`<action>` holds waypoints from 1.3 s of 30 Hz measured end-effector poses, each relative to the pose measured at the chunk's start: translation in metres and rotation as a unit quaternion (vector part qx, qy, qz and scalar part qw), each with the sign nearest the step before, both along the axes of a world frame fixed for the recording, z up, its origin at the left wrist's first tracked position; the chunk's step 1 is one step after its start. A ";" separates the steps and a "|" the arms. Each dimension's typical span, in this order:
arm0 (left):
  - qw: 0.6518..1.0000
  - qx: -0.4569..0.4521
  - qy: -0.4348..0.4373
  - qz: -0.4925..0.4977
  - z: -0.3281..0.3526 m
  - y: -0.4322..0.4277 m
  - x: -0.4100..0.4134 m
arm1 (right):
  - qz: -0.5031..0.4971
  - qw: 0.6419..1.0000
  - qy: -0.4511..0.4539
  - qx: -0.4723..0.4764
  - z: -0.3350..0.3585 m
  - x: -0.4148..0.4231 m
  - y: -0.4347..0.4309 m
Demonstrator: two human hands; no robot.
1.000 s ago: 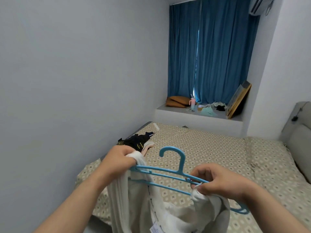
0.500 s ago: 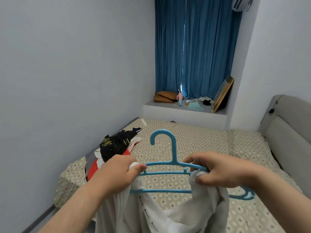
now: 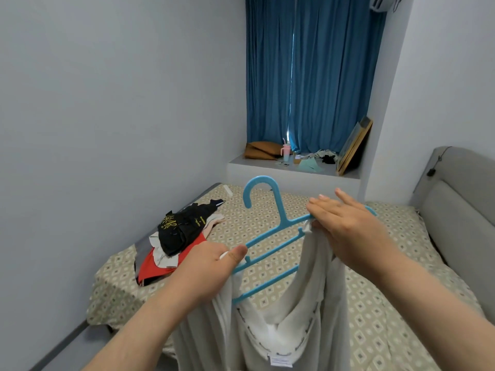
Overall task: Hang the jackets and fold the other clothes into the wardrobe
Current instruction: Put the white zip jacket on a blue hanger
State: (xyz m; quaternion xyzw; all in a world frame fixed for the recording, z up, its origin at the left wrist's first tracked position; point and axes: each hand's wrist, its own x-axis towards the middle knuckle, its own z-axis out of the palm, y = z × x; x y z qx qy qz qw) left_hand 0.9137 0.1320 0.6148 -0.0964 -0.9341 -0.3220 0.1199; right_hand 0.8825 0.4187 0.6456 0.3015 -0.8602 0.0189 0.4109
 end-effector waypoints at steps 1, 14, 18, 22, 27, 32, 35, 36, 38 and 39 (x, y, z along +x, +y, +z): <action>1.000 0.012 -0.001 -0.002 -0.002 0.002 0.002 | 0.005 0.999 0.027 -0.027 -0.007 -0.002 -0.002; 0.991 0.100 0.006 0.085 -0.016 -0.007 -0.002 | -0.032 0.902 -0.041 -0.429 -0.049 -0.012 -0.015; 0.981 0.135 0.012 0.137 -0.014 -0.043 -0.010 | -0.121 0.843 -0.166 -0.497 -0.060 -0.018 0.010; 0.989 0.064 0.013 0.133 -0.010 -0.088 -0.010 | -0.232 0.821 -0.308 -0.420 -0.057 -0.031 0.040; 0.988 -0.110 -0.060 0.092 -0.007 -0.109 -0.002 | -0.122 0.708 -0.445 -0.534 -0.035 -0.038 0.049; 0.985 -0.139 -0.075 0.073 -0.015 -0.087 0.003 | -0.047 0.713 -0.441 -0.542 -0.007 -0.030 0.017; 0.973 -0.200 -0.061 0.099 -0.025 -0.067 0.002 | -0.041 0.776 -0.365 -0.513 0.004 -0.019 -0.014; 0.972 -0.201 -0.055 0.109 -0.028 -0.060 0.002 | -0.038 0.792 -0.346 -0.501 0.007 -0.013 -0.028; 0.975 -0.177 -0.040 0.126 -0.032 -0.043 0.000 | -0.023 0.812 -0.324 -0.485 0.005 0.002 -0.058; 0.977 -0.163 -0.029 0.137 -0.033 -0.038 0.000 | -0.002 0.813 -0.322 -0.485 0.000 0.012 -0.073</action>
